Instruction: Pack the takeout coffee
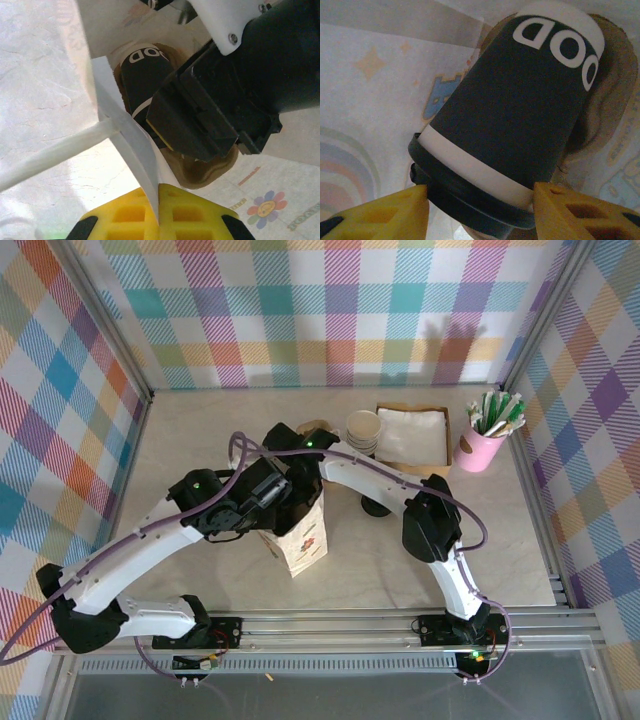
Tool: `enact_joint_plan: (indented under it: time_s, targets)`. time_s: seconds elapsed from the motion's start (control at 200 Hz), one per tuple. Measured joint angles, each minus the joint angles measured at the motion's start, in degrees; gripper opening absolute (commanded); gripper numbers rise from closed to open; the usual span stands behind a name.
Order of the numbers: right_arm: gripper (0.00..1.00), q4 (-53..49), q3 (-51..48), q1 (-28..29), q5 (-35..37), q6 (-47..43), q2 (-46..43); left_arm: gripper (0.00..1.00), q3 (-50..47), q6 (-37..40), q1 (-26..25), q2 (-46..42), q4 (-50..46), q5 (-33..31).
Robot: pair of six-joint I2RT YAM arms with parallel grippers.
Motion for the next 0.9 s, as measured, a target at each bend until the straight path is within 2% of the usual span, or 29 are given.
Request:
enact_joint_plan:
  time_s: [0.15, 0.51, 0.9]
  targets:
    - [0.26, -0.1, 2.3, -0.4, -0.5, 0.8, 0.0, 0.00, -0.9, 1.2, 0.4, -2.6, -0.2, 1.3]
    - [0.29, -2.4, 3.3, 0.0, -2.3, 0.4, 0.0, 0.00, -5.6, 3.7, 0.6, -9.2, 0.0, 4.9]
    - [0.55, -2.4, 2.1, 0.0, -4.3, -0.8, 0.0, 0.00, -5.9, 4.3, 0.6, -9.2, 0.5, 6.7]
